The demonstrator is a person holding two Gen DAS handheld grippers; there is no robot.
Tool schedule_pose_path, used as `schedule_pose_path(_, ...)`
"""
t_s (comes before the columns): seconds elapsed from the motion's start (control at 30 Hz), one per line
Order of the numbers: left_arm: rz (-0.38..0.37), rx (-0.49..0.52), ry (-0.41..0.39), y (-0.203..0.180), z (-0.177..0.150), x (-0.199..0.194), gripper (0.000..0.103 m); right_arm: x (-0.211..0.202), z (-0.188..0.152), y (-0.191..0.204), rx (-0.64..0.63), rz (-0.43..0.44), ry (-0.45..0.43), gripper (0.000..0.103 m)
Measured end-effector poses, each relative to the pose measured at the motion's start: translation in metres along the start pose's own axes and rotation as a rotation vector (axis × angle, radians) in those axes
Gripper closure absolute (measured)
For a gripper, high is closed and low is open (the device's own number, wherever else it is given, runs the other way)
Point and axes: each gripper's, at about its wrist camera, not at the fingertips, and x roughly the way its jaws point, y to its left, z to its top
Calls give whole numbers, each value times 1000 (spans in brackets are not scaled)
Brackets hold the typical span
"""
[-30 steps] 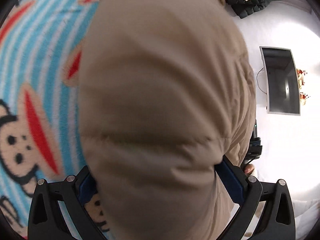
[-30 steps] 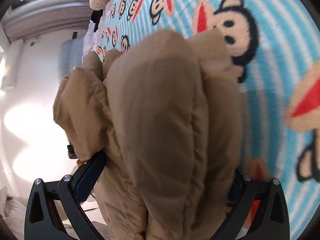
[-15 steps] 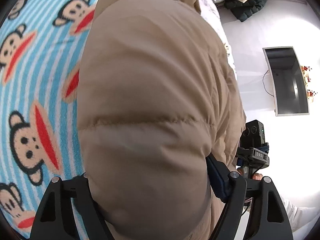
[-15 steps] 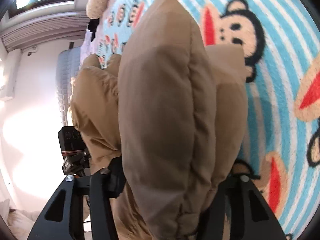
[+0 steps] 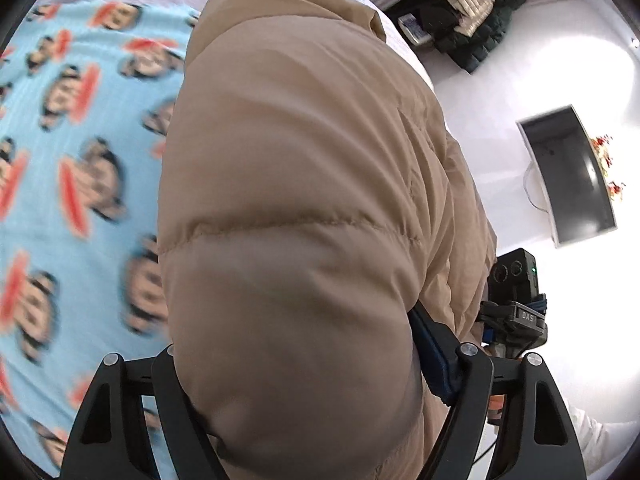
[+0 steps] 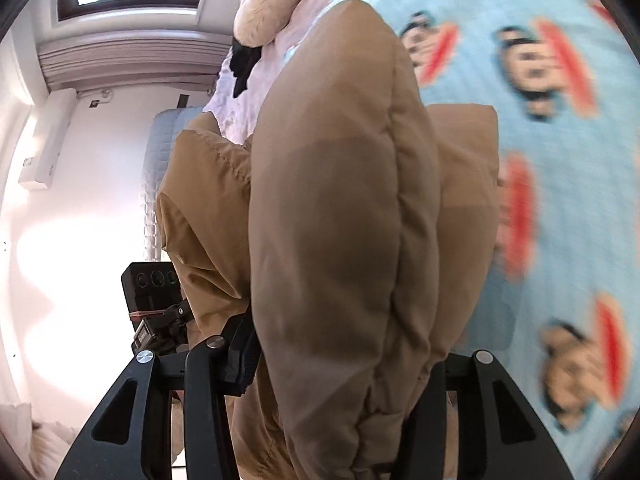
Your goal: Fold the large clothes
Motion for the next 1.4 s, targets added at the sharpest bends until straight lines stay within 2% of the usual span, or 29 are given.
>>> schedule_pose_path(0.13,59,-46,-26,50,18,-5,22,55,22,13,-12,1,23,53)
schedule_pose_path(0.27,103,-137,-32,100,23,6,12,98,32,12,9,-35,43,52)
schedule_pose_path(0.37,84,-184,-44,121,19,12,9,104,35,7,44,-44,39,45)
schedule_pose_path(0.4,95,-182,-48,121,17,13,9,100,30,6,48,-58,41,43)
schedule_pose_path(0.43,114,-173,-52,136,7,-2,9,101,27,8,49,-73,42,42)
schedule_pose_path(0.5,170,-149,-62,144,-7,-24,9,95,24,13,45,-117,45,40)
schedule_pose_path(0.53,214,-130,-71,134,-5,-27,9,105,22,29,40,-146,41,39)
schedule_pose_path(0.73,403,-33,-127,104,-11,-57,11,58,2,68,-65,-339,-43,39)
schedule_pose_path(0.8,455,-13,-135,98,-17,-61,11,40,-6,78,-91,-361,-92,39)
schedule_pose_path(0.87,495,-5,-138,86,-13,-65,11,21,-9,88,-110,-346,-122,39)
schedule_pose_path(0.93,516,-3,-135,78,-10,-63,11,14,-16,101,-141,-315,-116,42)
schedule_pose_path(0.97,525,-2,-135,77,-11,-62,11,16,-22,110,-166,-314,-99,48)
schedule_pose_path(1.03,537,1,-135,69,-9,-62,11,31,-36,120,-223,-343,-42,56)
schedule_pose_path(1.1,548,4,-133,71,-13,-62,11,37,-49,112,-257,-399,6,72)
schedule_pose_path(1.17,555,5,-129,70,-14,-63,11,53,-59,103,-252,-473,39,76)
schedule_pose_path(1.27,574,12,-129,67,-12,-63,11,63,-67,83,-223,-498,85,78)
schedule_pose_path(1.33,592,23,-135,63,-11,-64,11,62,-68,75,-182,-475,86,78)
schedule_pose_path(1.4,589,29,-152,60,-5,-65,11,52,-61,80,-176,-415,46,77)
